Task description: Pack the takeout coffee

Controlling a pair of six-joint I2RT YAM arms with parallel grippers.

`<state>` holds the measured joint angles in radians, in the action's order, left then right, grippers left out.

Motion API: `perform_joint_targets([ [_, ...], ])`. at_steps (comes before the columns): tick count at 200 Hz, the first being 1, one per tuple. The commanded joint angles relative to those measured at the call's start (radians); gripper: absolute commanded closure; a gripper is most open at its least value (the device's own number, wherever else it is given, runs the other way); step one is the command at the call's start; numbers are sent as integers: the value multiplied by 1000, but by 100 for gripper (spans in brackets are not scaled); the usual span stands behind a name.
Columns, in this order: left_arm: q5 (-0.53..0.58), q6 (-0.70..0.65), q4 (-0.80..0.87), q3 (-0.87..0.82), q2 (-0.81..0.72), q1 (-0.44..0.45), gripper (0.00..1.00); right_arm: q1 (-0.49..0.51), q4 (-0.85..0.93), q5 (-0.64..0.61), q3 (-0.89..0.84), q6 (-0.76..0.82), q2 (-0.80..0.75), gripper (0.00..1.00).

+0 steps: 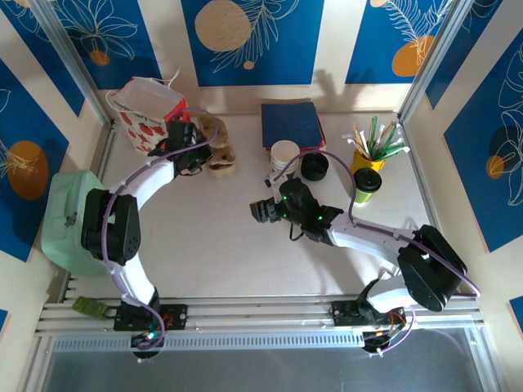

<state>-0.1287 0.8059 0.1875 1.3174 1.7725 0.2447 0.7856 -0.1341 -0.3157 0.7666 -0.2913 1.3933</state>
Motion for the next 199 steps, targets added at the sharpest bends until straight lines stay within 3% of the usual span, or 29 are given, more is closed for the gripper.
perform_joint_targets([
  [1,-37,-29,9,37,-65,-13,100,7,-8,-23,24,8,-7,20],
  [96,-120,-196,234,72,-295,-13,100,10,-6,-15,17,21,-32,20],
  [153,-208,-368,399,3,-496,-13,100,10,-81,87,-42,124,-135,19],
  [199,-342,-461,528,-23,-575,-12,100,11,160,215,104,222,-226,19],
])
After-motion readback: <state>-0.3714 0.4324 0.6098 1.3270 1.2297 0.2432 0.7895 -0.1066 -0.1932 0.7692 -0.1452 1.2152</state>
